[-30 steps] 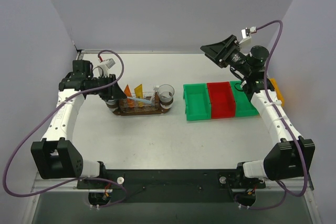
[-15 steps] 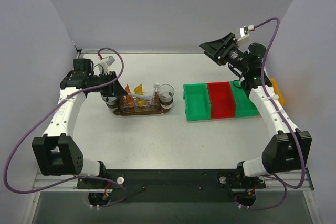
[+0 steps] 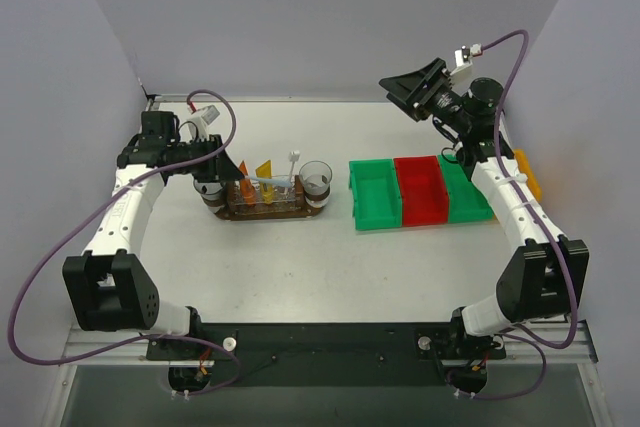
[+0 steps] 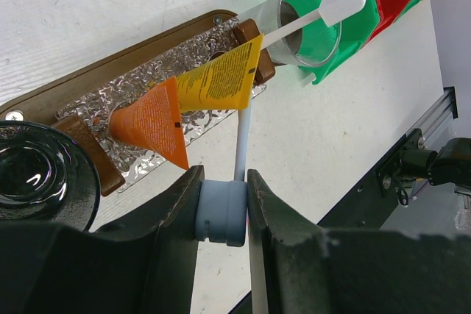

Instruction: Prepare toiletry sets of a toothbrush and toothpaste on the tray

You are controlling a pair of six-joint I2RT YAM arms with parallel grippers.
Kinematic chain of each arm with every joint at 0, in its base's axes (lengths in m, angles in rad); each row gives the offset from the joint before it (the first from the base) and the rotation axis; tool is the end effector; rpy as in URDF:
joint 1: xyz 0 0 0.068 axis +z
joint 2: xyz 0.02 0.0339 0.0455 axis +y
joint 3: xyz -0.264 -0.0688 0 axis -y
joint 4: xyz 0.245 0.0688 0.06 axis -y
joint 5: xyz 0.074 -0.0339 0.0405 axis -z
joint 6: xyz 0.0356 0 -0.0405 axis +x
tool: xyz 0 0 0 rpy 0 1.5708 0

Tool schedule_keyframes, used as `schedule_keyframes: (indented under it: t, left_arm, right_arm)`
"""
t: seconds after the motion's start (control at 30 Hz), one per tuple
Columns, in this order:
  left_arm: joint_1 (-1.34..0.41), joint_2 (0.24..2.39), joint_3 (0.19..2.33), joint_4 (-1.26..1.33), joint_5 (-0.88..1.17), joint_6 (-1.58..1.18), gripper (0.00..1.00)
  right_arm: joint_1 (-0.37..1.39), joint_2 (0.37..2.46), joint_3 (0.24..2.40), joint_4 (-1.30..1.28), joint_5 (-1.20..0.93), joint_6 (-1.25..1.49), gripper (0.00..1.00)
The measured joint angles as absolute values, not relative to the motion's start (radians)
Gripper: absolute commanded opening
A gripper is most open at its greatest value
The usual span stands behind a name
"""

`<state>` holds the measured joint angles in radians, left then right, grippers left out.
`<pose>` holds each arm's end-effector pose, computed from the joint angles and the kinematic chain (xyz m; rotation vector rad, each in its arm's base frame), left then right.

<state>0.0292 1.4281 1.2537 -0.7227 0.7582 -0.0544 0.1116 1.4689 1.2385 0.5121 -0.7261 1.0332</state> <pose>0.2970 -0.0158 0.3134 0.2269 2.3359 -0.9361 0.3373 0.0616 0.4066 -0.0109 1.5137 1.4049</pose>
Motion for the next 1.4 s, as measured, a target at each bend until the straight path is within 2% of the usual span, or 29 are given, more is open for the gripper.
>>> schedule_keyframes:
  t: [0.83, 1.4]
  left_arm:
    - [0.027, 1.455, 1.319, -0.818, 0.729, 0.037, 0.00]
    - [-0.047, 1.491, 1.353, -0.849, 0.661, 0.065, 0.00]
  right_arm:
    - [0.112, 1.486, 1.238, 0.519, -0.726, 1.047, 0.60]
    - [0.112, 1.486, 1.238, 0.519, -0.726, 1.046, 0.59]
